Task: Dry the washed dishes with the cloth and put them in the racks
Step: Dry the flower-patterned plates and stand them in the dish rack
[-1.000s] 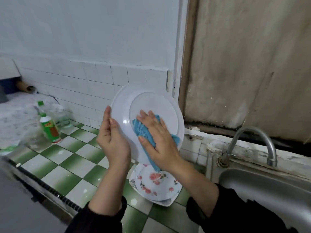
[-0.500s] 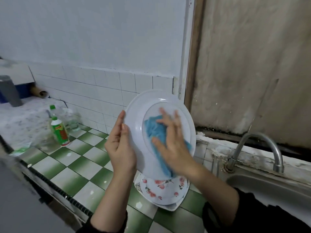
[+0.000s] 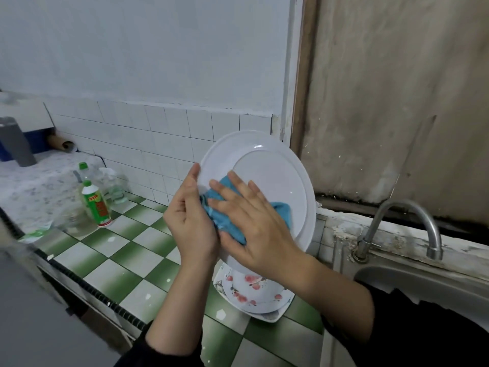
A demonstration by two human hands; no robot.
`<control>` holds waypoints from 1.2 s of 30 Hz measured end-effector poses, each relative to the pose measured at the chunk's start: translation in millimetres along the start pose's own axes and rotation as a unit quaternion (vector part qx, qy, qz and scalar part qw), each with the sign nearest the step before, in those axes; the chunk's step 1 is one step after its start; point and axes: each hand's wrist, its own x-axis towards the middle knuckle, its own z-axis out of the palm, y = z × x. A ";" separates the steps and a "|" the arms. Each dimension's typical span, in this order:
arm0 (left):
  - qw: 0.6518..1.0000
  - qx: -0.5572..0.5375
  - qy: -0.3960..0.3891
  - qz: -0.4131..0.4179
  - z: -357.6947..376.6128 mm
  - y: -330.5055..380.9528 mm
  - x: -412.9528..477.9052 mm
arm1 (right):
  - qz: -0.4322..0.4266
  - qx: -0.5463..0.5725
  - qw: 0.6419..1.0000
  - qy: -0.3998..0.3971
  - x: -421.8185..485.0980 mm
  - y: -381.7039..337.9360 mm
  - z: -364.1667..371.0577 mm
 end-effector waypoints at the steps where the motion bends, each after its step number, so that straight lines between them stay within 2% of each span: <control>1: 1.000 0.018 0.001 0.010 -0.1 -1.1 -1.9 | -0.007 -0.005 1.000 -0.004 -5.1 1.3 0.1; 9: 0.999 0.020 -0.009 -0.050 -1.6 -16.0 -9.2 | -0.042 -0.031 0.998 0.043 -25.4 11.3 -2.7; 13: 0.997 -0.024 0.027 -0.069 -4.9 -13.9 2.0 | -0.101 -0.028 0.994 0.043 -49.7 26.8 -5.2; 15: 0.997 -0.022 0.048 -0.053 -9.8 -8.8 14.1 | -0.093 -0.001 0.994 0.061 -68.8 44.7 -6.2; 17: 0.998 -0.004 0.054 -0.041 -16.5 -4.3 22.3 | -0.043 0.017 0.993 0.108 -82.6 62.6 -7.7; 20: 0.998 0.014 0.042 -0.039 -24.7 -4.1 23.3 | 0.077 0.070 0.981 0.161 -80.6 88.2 -13.8; 24: 0.998 0.034 0.011 -0.047 -29.9 -9.6 14.9 | 0.265 0.148 0.946 0.117 -47.2 107.8 -27.8; 26: 0.997 0.055 -0.039 -0.047 -28.3 -12.9 4.4 | 0.314 0.169 0.929 0.094 -21.4 105.9 -32.9; 28: 0.992 0.080 -0.087 -0.034 -24.3 -17.6 -5.5 | 0.269 0.141 0.949 0.080 6.3 89.4 -31.3; 30: 0.990 0.101 -0.099 -0.008 -19.1 -20.6 -8.9 | 0.169 0.086 0.981 0.046 24.2 59.2 -20.9; 34: 0.995 0.088 -0.027 0.043 -18.6 -12.6 7.5 | 0.014 0.067 0.998 -0.018 0.4 13.5 10.8; 36: 0.994 0.088 -0.004 0.065 -27.4 -4.1 18.7 | 0.006 0.061 0.998 -0.024 -28.1 25.4 21.8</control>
